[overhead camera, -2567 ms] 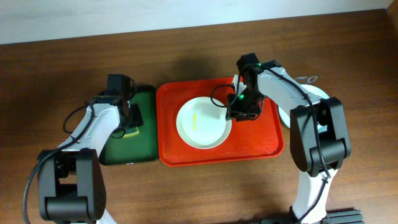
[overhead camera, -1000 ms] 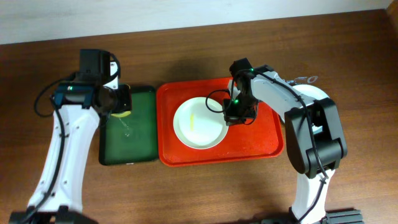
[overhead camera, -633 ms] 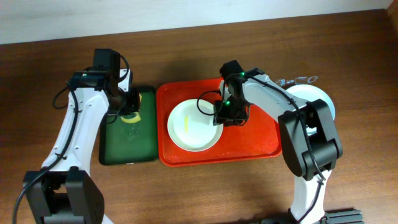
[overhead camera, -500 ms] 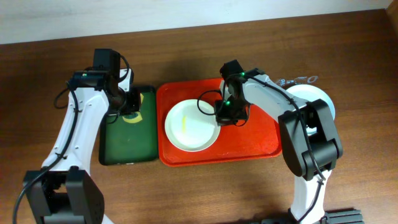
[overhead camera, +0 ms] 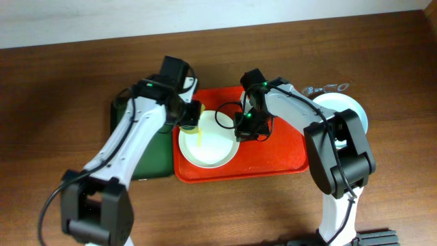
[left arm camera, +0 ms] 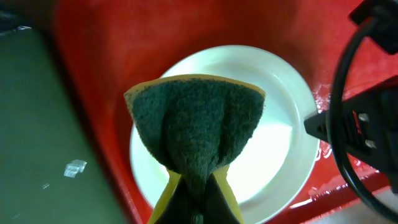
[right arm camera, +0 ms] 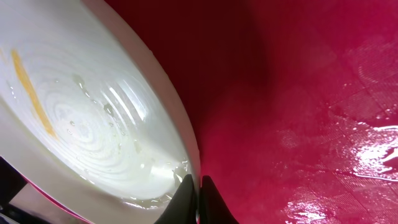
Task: Clean dirty plates on tray and stack at the side
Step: 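Scrub the white plate with the sponge in the left gripper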
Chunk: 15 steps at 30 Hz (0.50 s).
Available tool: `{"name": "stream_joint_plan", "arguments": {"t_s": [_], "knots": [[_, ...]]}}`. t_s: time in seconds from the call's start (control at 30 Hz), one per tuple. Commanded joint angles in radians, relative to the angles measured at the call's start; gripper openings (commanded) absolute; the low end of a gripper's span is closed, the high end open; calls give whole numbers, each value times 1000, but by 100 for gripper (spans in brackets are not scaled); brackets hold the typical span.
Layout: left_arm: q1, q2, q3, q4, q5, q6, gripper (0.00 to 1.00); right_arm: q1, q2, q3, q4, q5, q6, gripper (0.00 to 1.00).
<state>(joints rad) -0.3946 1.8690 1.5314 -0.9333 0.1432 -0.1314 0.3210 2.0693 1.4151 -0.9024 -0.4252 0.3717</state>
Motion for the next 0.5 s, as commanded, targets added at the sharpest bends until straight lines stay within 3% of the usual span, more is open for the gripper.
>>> {"name": "stream_joint_plan", "arguments": {"t_s": [0.0, 0.3, 0.47], "knots": [[-29, 103, 19, 15, -16, -16, 0, 13, -18, -11, 3, -9, 11, 4], [-47, 306, 5, 16, -52, -17, 0, 13, -18, -11, 3, -9, 11, 4], [-66, 332, 7, 14, 261, 14, 0, 13, -18, -11, 4, -9, 11, 4]]}}
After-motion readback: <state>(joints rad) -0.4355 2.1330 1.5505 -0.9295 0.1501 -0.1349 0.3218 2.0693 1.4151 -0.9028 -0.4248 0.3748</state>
